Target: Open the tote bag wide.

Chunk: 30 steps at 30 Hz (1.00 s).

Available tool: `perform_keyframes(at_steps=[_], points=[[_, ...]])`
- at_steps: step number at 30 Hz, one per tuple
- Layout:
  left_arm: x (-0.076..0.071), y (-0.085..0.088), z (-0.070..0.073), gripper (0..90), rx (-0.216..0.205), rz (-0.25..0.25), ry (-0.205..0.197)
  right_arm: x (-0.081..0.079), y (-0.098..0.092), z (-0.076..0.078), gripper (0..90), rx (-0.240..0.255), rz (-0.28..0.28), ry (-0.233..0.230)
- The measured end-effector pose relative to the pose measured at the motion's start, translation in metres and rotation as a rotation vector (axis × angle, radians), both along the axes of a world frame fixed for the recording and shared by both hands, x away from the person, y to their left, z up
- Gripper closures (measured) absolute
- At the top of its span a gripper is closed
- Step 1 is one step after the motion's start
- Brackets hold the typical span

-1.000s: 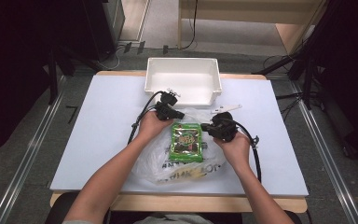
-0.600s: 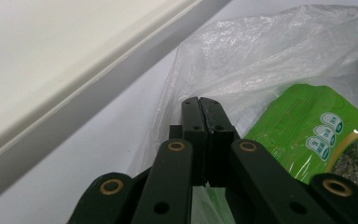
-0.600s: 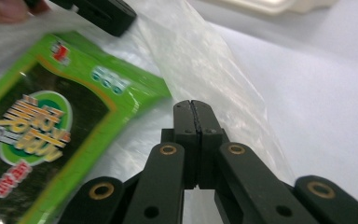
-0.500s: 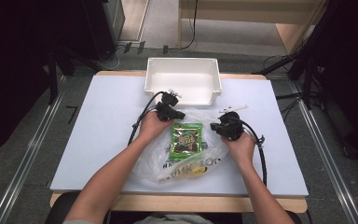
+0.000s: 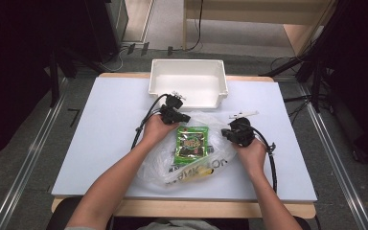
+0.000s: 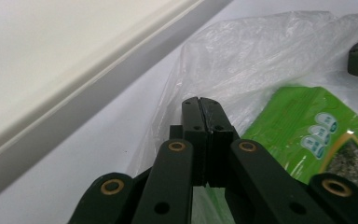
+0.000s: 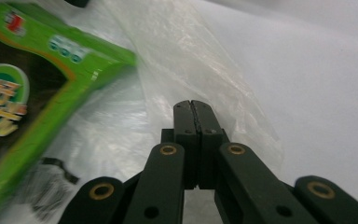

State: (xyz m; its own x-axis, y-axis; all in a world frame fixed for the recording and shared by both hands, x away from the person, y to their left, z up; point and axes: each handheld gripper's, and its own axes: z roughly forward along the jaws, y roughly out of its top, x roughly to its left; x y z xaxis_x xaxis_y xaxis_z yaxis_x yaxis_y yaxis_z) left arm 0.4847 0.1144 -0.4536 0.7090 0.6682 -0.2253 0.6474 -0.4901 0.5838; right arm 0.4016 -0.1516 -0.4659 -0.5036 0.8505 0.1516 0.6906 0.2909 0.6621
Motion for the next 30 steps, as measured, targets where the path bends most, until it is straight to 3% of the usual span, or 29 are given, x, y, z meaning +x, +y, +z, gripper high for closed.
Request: perform_keyframes(at_steps=[1, 8, 15, 18, 24, 30], points=[[-0.001, 0.000, 0.003, 89.9, -0.012, 0.007, -0.002, -0.005, 0.000, 0.008, 90.0, 0.014, 0.012, -0.024], [-0.011, 0.006, 0.027, 87.3, -0.067, -0.009, -0.023, -0.024, 0.001, 0.025, 90.0, 0.039, 0.050, -0.068], [-0.030, 0.010, 0.042, 80.8, -0.089, -0.039, -0.015, -0.045, 0.012, 0.035, 90.0, 0.076, 0.125, -0.081], [-0.039, 0.012, 0.045, 77.5, -0.083, -0.055, -0.019, -0.055, 0.017, 0.031, 90.0, 0.075, 0.152, -0.065], [-0.057, 0.020, 0.048, 68.5, -0.116, -0.055, -0.007, -0.072, 0.022, 0.018, 90.0, 0.050, 0.191, -0.021], [-0.069, 0.029, 0.049, 59.2, -0.131, -0.054, -0.009, -0.091, 0.016, 0.004, 90.0, 0.022, 0.203, 0.027]])
